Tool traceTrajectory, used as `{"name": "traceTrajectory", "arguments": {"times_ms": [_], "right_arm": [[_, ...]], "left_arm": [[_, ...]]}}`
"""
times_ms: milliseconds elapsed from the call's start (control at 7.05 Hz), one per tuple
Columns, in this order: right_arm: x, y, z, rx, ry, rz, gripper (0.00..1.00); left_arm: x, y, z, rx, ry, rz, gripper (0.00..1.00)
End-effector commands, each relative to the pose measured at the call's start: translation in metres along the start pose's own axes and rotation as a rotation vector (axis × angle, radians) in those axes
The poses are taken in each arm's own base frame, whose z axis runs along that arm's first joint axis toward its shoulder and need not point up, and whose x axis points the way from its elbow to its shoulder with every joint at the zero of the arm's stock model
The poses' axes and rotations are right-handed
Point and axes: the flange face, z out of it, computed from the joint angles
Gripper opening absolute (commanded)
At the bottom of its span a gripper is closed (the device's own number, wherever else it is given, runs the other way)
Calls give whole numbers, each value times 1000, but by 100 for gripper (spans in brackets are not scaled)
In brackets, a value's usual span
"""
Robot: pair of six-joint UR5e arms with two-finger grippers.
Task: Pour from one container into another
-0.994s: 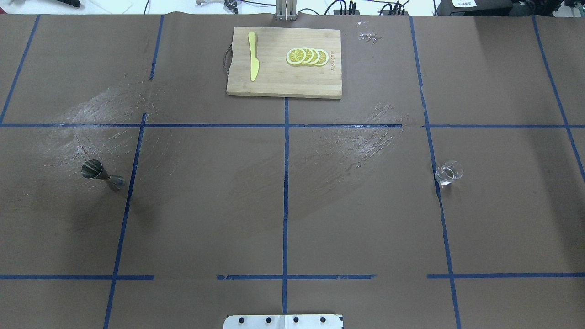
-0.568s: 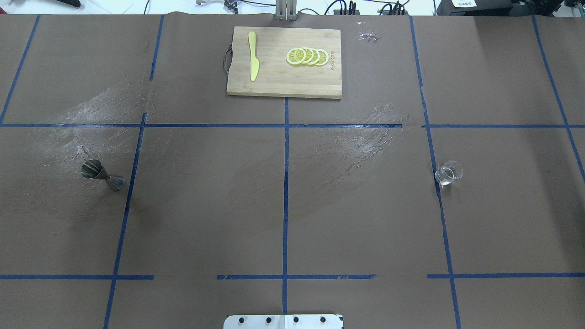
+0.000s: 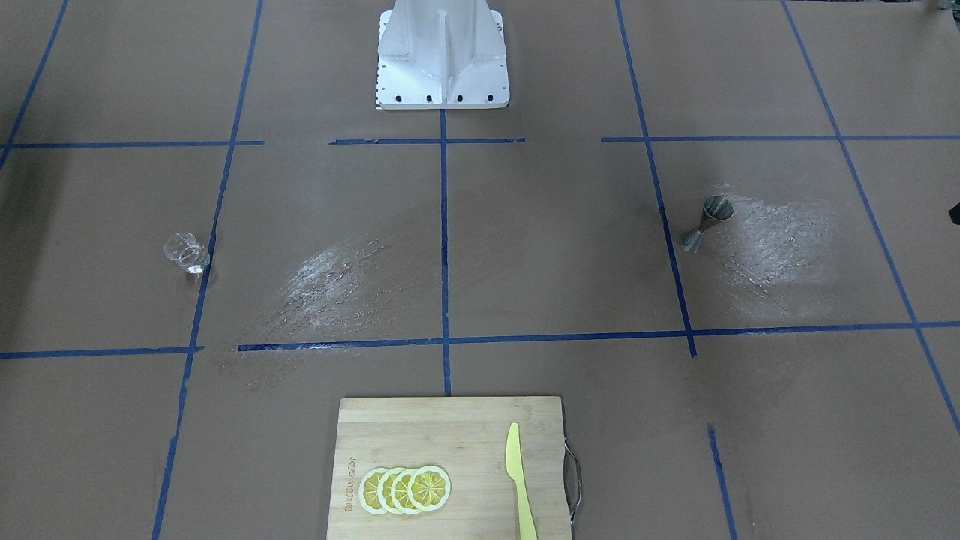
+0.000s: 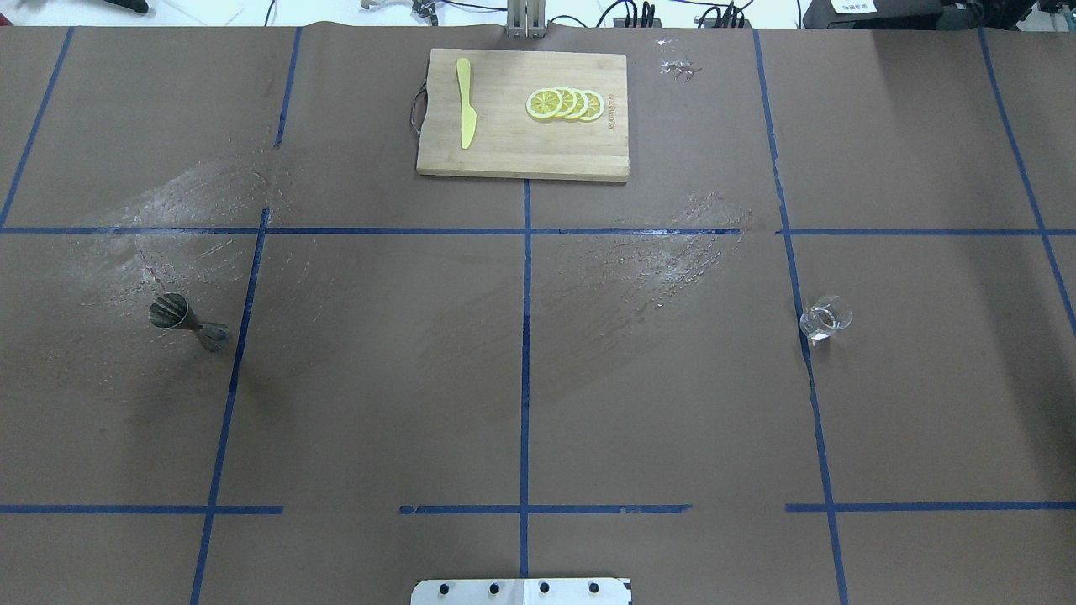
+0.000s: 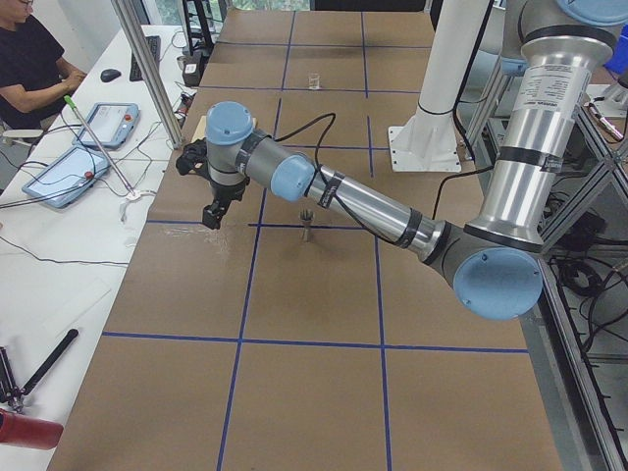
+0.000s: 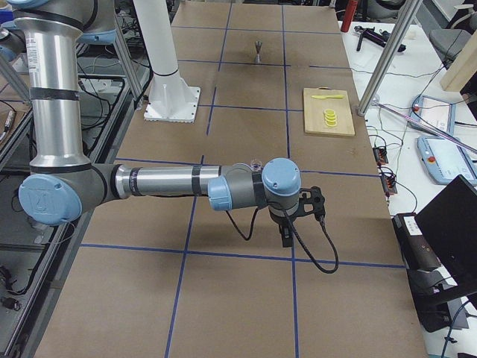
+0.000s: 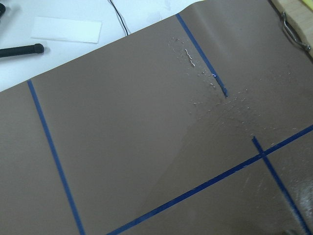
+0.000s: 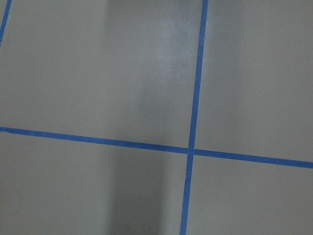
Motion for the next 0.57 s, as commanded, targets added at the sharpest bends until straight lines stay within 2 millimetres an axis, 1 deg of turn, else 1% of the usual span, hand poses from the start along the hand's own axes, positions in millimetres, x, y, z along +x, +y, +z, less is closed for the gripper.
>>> {"name": "traceTrajectory", "arguments": {"times_ms": [0,142,284,426], "right_arm": [[12,26,9,61,5,-72,100],[5,22,12,67,5,-89,100],[4,21,14,64,4,-70,100],[2,21,15,64,4,-65,100]], "left_arm": [[99,34,21,-3,-18,-137,100],[138,59,23,9,-39,-190,100],[174,82,32,26,-76,-225,100],[199,102,42,51,-99,-248,100]]}}
